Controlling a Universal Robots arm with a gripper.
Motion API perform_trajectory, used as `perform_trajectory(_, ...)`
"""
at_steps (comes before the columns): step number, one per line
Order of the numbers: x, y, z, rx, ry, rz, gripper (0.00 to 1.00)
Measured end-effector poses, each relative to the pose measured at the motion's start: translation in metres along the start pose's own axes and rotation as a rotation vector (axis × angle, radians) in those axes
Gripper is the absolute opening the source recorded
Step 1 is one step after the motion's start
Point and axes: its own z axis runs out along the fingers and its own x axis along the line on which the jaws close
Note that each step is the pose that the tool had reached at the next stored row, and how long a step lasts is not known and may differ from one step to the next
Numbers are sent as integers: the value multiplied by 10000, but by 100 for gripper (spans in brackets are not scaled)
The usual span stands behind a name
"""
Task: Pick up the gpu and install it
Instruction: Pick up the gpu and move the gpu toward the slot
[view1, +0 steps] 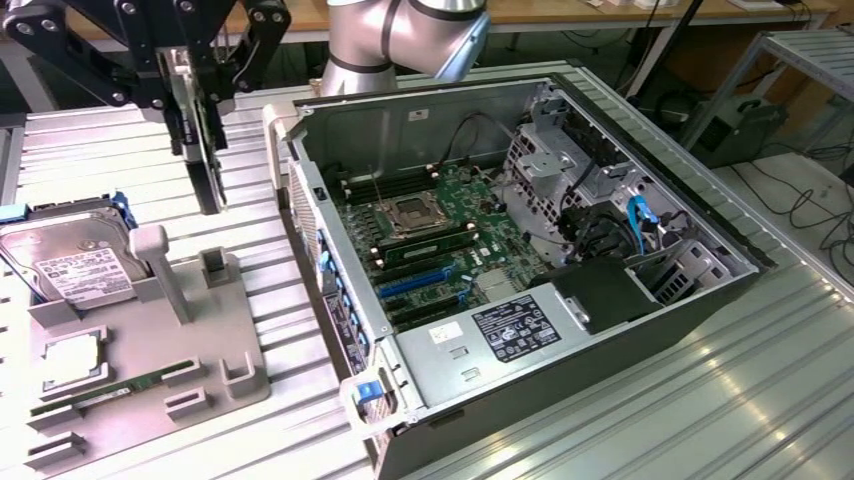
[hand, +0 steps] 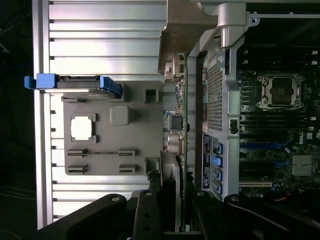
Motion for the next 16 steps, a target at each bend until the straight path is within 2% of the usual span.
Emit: perform_trajectory(16,-225,0,2,0,1,0,28)
